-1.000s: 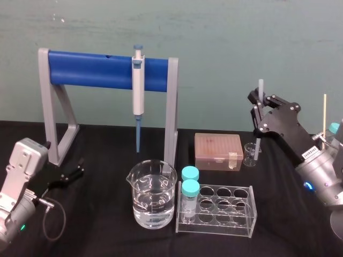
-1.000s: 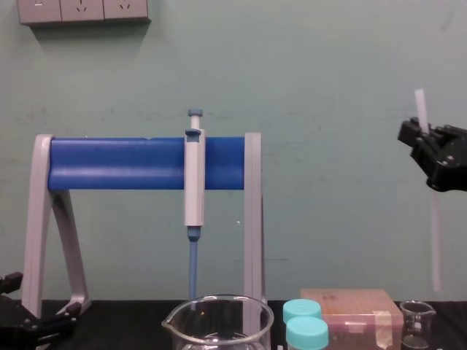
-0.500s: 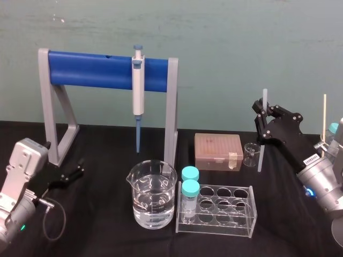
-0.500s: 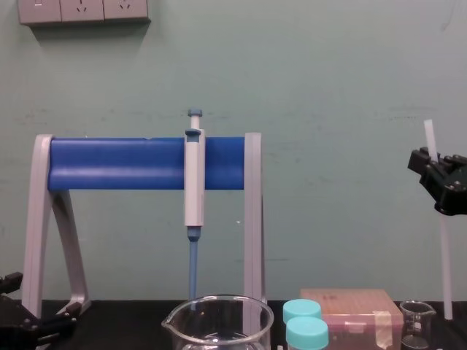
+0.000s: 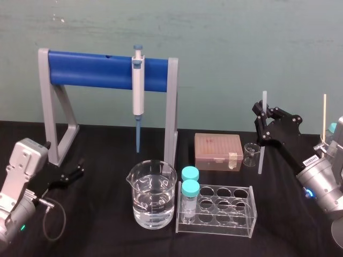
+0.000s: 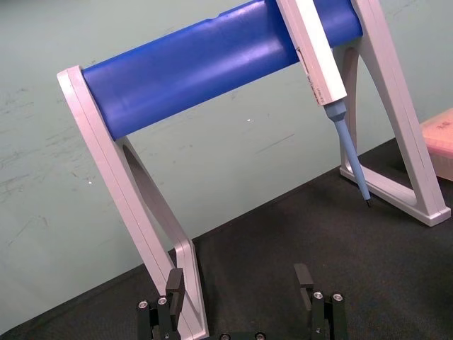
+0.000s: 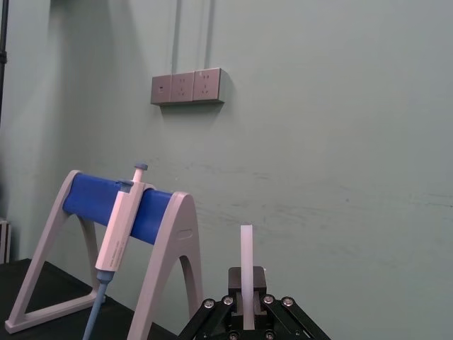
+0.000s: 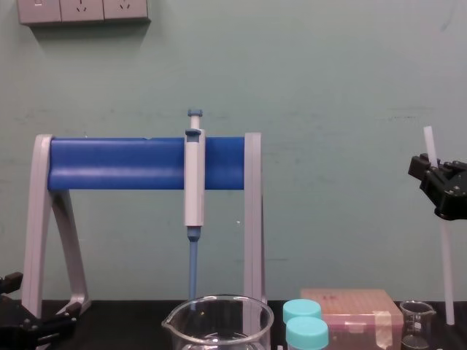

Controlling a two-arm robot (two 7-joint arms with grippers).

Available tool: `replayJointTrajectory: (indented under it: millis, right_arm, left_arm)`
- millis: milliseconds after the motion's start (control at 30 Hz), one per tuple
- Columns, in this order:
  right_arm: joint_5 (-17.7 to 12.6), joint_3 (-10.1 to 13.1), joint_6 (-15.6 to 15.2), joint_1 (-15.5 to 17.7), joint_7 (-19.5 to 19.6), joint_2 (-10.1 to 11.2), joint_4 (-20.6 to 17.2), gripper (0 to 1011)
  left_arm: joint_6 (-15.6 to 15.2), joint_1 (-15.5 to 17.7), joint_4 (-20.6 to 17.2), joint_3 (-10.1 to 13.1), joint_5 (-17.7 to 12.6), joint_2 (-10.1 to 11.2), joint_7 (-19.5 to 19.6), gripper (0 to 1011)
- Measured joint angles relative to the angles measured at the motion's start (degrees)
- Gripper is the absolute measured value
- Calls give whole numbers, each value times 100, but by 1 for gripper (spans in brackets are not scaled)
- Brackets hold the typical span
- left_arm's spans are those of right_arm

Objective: Pick up the stirring rod with one hand, then place it down.

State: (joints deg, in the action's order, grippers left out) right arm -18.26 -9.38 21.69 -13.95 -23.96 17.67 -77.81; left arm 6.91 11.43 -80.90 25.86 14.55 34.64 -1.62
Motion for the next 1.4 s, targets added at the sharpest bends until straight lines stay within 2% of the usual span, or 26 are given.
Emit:
replayJointTrajectory:
  millis: [1400]
  right_arm:
    - [-15, -8, 12, -4, -10, 7, 11, 70]
  left_arm:
    - [0, 0, 0, 0, 0, 0, 0, 1000]
